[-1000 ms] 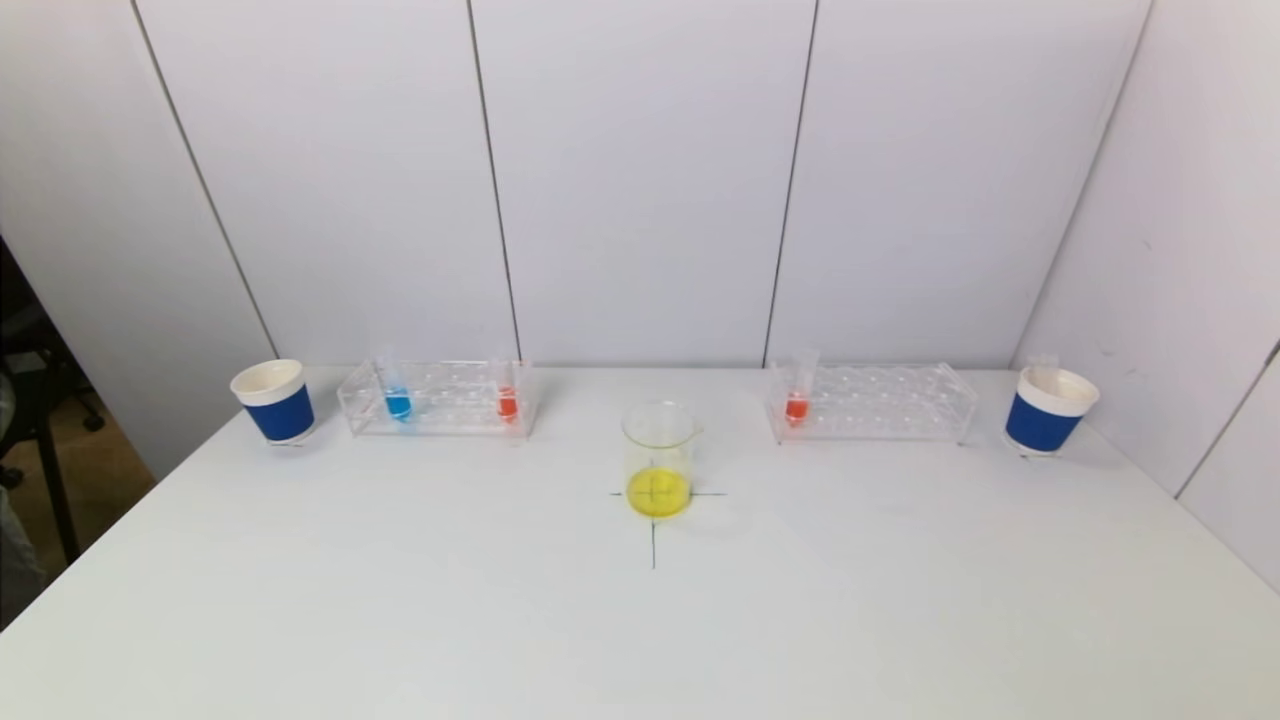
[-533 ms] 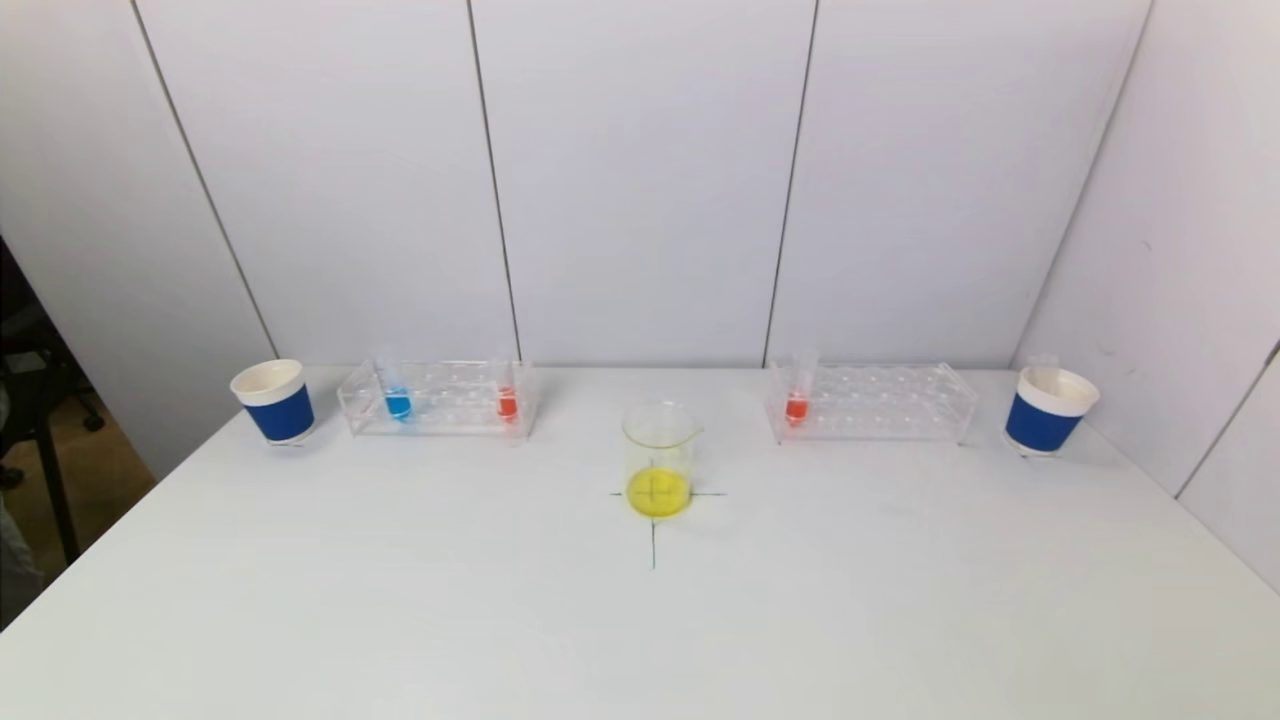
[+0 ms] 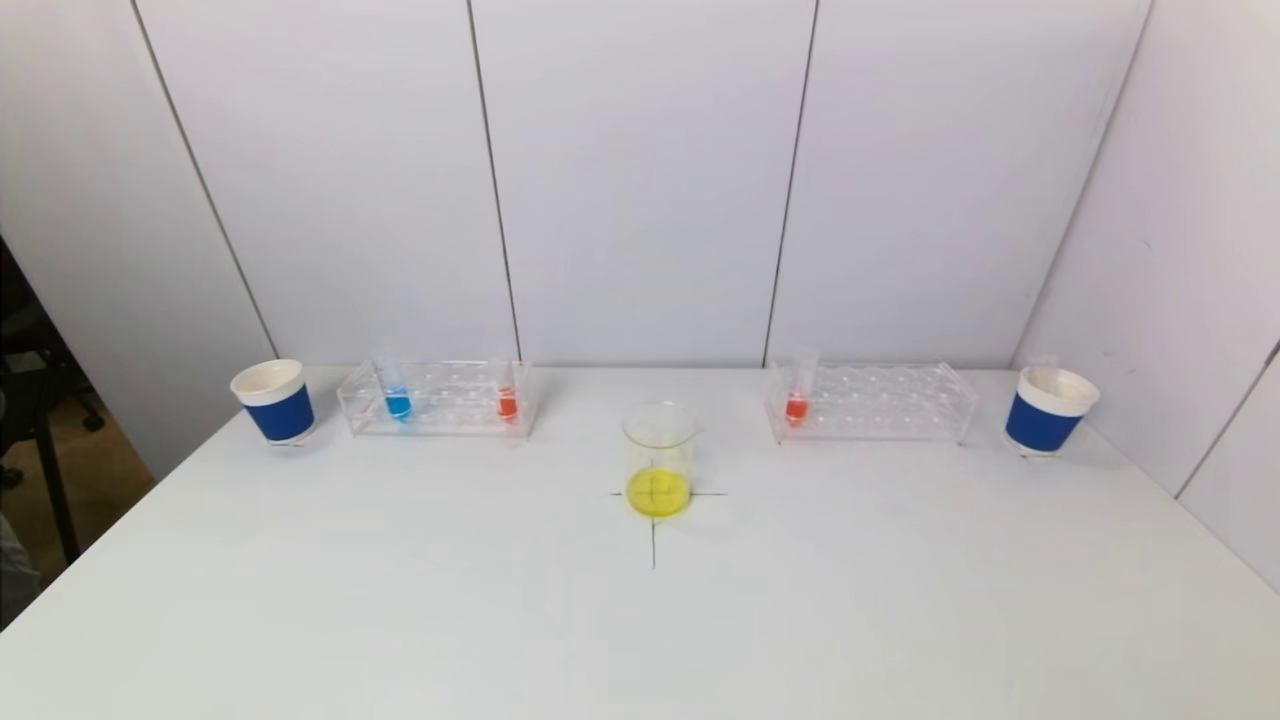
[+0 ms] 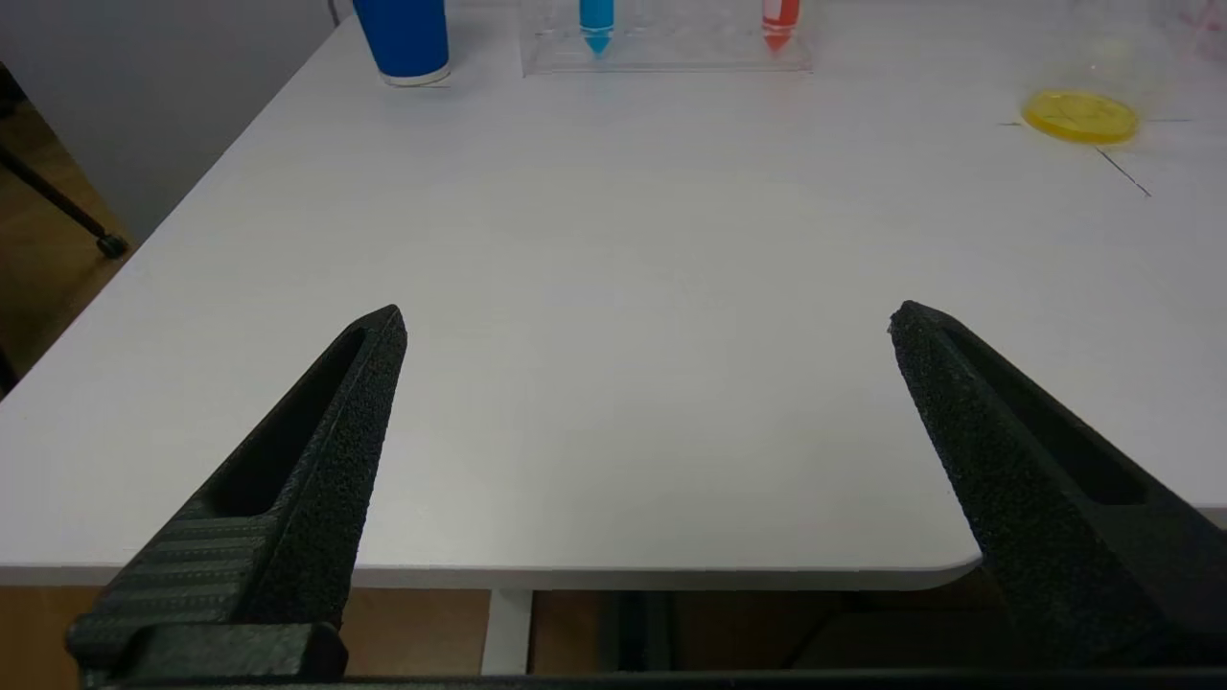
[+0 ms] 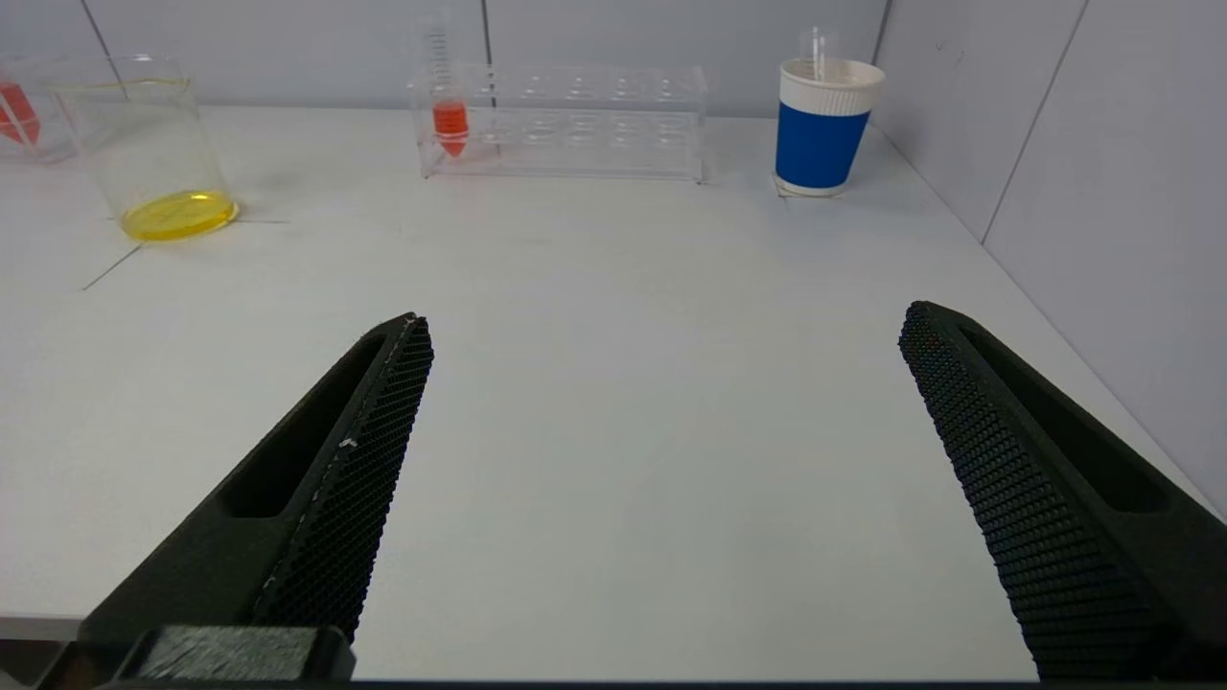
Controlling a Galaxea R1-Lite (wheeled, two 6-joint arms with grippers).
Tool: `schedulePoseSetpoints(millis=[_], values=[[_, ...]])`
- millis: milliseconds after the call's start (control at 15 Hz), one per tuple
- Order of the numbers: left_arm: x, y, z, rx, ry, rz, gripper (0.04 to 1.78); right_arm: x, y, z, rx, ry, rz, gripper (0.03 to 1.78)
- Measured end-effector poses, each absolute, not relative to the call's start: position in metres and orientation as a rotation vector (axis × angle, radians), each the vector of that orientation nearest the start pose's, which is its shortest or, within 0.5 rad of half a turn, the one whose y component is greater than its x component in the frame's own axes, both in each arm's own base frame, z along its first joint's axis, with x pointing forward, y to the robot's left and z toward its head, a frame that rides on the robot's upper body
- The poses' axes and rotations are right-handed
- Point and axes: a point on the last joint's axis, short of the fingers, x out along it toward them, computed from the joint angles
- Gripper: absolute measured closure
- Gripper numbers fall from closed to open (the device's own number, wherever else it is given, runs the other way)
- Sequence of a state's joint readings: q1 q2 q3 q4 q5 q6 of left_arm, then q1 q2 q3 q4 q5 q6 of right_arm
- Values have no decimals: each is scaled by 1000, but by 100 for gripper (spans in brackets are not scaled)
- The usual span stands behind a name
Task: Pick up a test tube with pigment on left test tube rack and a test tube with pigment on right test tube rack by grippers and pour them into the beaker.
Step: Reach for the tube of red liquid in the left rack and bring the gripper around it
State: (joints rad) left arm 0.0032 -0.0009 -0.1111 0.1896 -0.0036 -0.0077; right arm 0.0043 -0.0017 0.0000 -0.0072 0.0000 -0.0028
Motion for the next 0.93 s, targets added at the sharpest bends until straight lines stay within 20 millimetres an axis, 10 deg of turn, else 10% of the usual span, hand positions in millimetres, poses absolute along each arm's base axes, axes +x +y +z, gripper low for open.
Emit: schedulePoseSetpoints(millis=[467,933], values=[[-38,-1,170,2,-39,-55,6,-23,0,76,-2,-9,4,4],[12,-3,243,26,-17,-117,6,-23,0,76,-2,-9,4,4]])
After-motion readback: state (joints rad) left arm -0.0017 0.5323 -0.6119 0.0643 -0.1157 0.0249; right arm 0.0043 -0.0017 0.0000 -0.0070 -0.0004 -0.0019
